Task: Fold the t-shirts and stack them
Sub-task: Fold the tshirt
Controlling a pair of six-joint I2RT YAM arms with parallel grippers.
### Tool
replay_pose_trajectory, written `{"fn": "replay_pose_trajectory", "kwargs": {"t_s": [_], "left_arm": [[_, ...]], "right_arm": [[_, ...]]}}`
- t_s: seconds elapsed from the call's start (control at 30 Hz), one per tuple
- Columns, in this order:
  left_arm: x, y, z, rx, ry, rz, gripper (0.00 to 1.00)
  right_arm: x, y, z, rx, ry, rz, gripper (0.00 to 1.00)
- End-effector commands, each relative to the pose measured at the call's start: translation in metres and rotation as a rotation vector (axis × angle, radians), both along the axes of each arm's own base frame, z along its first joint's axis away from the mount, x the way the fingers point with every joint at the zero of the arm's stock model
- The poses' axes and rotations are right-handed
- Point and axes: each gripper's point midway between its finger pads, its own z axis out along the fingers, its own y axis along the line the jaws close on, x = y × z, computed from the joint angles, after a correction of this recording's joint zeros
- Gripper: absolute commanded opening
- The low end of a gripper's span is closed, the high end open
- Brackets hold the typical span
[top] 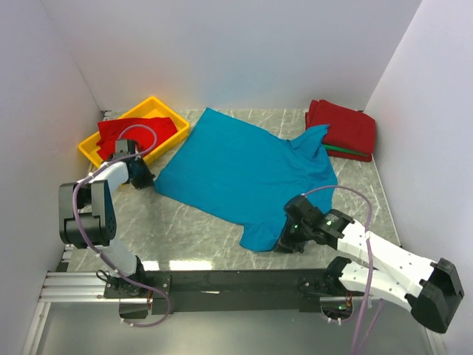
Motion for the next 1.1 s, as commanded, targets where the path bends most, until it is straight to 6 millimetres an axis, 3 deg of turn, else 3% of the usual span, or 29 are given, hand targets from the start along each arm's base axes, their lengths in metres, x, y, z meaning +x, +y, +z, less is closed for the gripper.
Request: {"fn": "replay_pose_trajectory", "kwargs": {"t_s": [0.0, 0.17, 0.37, 0.83, 0.9, 1.07], "left_arm": [[0.032, -0.024, 0.029, -0.028, -0.095, -0.068, 0.00], [0.064, -0.033, 0.051, -0.053, -0.147, -0.072, 0.01], [0.094, -0.048, 0.058, -0.090, -0.161, -0.118, 0.01], [0.148, -0.073, 0.077, -0.180, -0.237, -0.179, 0.01], [0.154, -0.088, 0.079, -0.193, -0.243, -0.199, 0.01], [0.171, -0.092, 0.086, -0.213, -0.274, -0.195, 0.01]], "right_arm": [[0.024, -0.016, 0.012, -0.025, -0.079, -0.038, 0.00], [0.044, -0.027, 0.012, -0.046, -0.111, -0.068, 0.00], [0.070, -0.040, 0.008, -0.075, -0.138, -0.135, 0.00], [0.144, -0.096, 0.029, -0.138, -0.224, -0.288, 0.00], [0.155, -0.105, 0.034, -0.151, -0.240, -0.300, 0.00], [0.172, -0.121, 0.034, -0.179, -0.235, -0.308, 0.00]]}}
